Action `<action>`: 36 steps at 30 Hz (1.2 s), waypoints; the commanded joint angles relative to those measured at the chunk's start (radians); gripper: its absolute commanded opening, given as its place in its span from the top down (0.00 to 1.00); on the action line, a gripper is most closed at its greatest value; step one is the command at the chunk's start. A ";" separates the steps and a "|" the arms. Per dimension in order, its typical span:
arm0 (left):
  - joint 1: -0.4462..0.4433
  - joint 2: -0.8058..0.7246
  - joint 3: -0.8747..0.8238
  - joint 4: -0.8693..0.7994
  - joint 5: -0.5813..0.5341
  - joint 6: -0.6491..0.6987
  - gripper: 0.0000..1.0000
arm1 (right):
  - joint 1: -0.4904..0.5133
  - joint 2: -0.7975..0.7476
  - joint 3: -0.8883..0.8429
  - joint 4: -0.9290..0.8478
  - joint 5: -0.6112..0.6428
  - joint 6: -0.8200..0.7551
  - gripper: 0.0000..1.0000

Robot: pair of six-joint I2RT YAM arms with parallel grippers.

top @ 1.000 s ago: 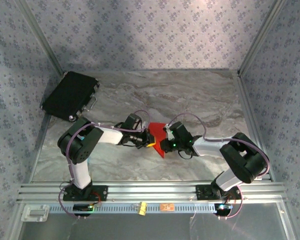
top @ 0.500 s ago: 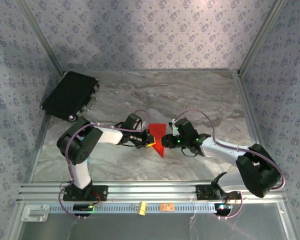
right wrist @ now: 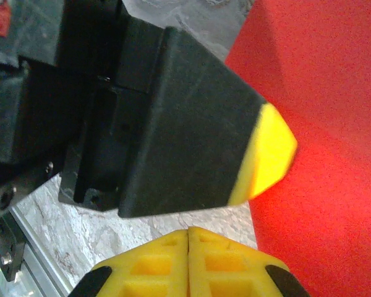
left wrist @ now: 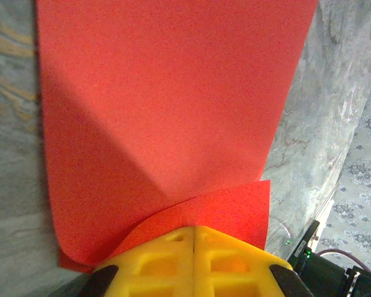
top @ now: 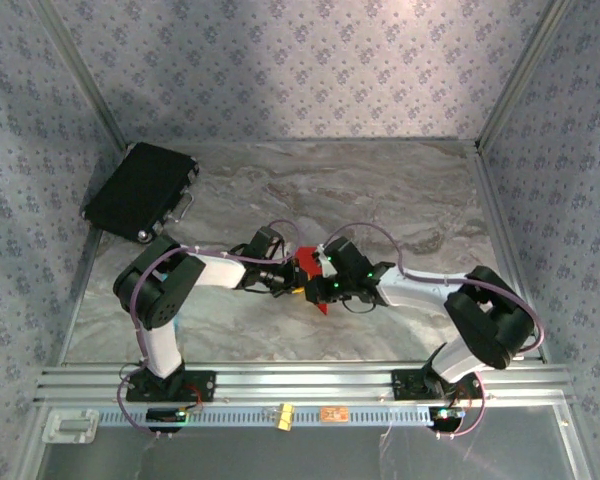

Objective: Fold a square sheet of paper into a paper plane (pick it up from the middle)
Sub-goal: Third fold the triangle at the center of the table.

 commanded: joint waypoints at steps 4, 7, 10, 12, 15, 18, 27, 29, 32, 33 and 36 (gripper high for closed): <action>0.002 -0.015 -0.002 -0.050 -0.026 0.018 1.00 | 0.005 0.059 -0.001 -0.017 -0.004 0.013 0.92; 0.006 -0.015 -0.003 -0.049 -0.025 0.018 1.00 | 0.002 0.074 -0.032 -0.002 0.003 0.044 0.92; 0.005 -0.013 -0.003 -0.049 -0.025 0.018 1.00 | -0.001 0.083 -0.057 0.025 -0.010 0.059 0.92; 0.007 -0.013 -0.002 -0.048 -0.025 0.018 1.00 | 0.004 0.084 -0.067 0.030 -0.011 0.063 0.92; 0.008 -0.012 -0.005 -0.049 -0.024 0.018 1.00 | 0.009 0.074 -0.079 0.034 -0.014 0.069 0.91; 0.010 -0.012 -0.006 -0.049 -0.025 0.017 1.00 | 0.009 0.056 -0.092 0.029 -0.004 0.071 0.90; 0.009 -0.001 -0.006 -0.053 -0.028 0.014 1.00 | 0.006 0.005 -0.146 0.001 -0.004 0.069 0.89; 0.009 0.001 -0.008 -0.052 -0.027 0.012 1.00 | 0.008 -0.010 -0.161 -0.007 -0.004 0.071 0.89; 0.010 0.002 -0.006 -0.054 -0.031 0.011 1.00 | 0.006 -0.041 -0.187 -0.023 -0.001 0.069 0.89; 0.011 0.002 -0.005 -0.054 -0.031 0.011 1.00 | 0.006 -0.050 -0.194 -0.036 0.003 0.069 0.89; 0.009 0.003 -0.005 -0.057 -0.034 0.011 1.00 | 0.005 -0.078 -0.215 -0.067 0.010 0.063 0.90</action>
